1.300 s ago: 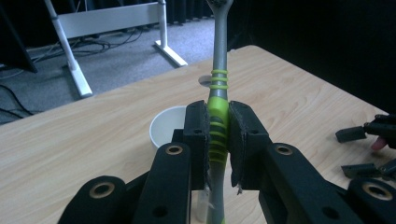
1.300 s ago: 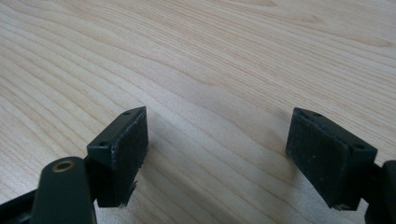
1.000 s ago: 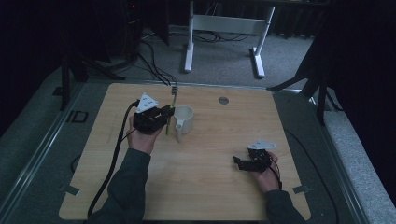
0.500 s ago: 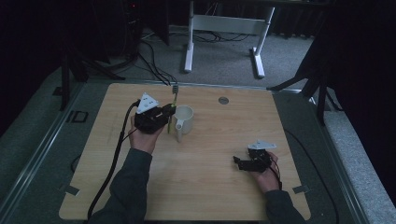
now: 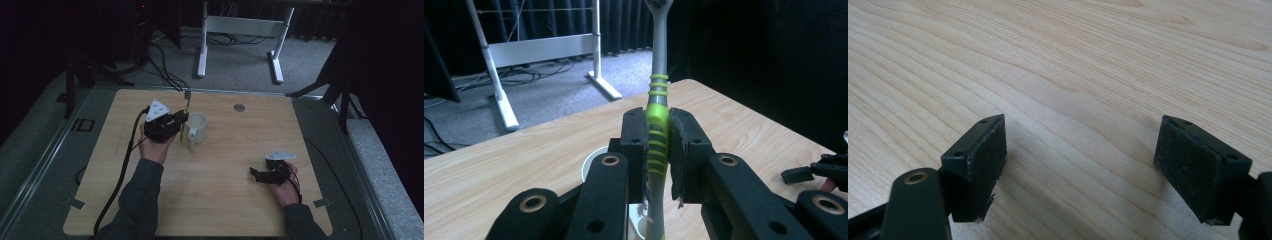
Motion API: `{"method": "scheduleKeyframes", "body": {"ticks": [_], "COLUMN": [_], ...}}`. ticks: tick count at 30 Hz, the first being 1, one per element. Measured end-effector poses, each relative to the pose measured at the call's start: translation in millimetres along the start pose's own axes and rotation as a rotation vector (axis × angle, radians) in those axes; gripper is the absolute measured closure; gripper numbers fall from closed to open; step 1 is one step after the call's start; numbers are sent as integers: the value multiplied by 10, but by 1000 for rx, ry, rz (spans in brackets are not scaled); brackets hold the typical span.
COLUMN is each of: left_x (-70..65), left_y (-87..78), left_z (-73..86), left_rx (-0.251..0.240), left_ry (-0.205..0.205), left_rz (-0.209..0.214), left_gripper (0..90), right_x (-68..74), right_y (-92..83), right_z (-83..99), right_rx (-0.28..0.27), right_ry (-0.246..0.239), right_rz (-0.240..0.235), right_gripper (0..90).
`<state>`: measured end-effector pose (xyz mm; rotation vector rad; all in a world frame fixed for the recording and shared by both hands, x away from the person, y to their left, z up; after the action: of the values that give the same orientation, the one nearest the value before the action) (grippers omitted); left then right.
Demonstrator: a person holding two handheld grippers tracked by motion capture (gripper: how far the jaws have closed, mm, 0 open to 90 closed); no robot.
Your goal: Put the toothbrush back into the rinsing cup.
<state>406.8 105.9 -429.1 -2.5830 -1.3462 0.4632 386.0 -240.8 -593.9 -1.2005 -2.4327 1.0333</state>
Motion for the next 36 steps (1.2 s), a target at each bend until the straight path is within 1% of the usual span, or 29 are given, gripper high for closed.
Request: {"method": "scheduleKeyframes", "body": {"ticks": [3,6,10,17,26,33,36], "left_x": [-1,-3,5,6,-2,-12,-20], "left_y": [7,12,20,45,53,88,108], "left_z": [4,-3,-12,-6,-28,-12,-1], "left_rx": [0,-13,-28,-32,-71,-75,-75], "left_ry": [4,4,-3,-11,-12,-12,-2], "left_rz": [0,-1,-7,-4,-10,-3,-5], "left_gripper": [789,789,789,789,789,789,789], "right_x": [0,0,0,0,0,0,0], "right_y": [0,0,0,0,0,0,0], "right_z": [0,0,0,0,0,0,0], "right_rx": [0,0,0,0,0,0,0], "right_ry": [0,-1,0,0,0,0,0], "right_rz": [0,0,0,0,0,0,0], "right_gripper": [206,206,206,206,206,206,206]}}
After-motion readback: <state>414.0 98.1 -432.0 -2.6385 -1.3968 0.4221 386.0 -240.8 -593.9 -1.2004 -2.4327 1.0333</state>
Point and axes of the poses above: each handheld gripper's, and its own axes: y roughly forward along the jaws, z roughly out of its underside, x roughly to its left, the point moved 5 cm from there along y, roughly forward along the jaws, and after that the axes turned 7 degrees about -y, right-handed, at the moved point
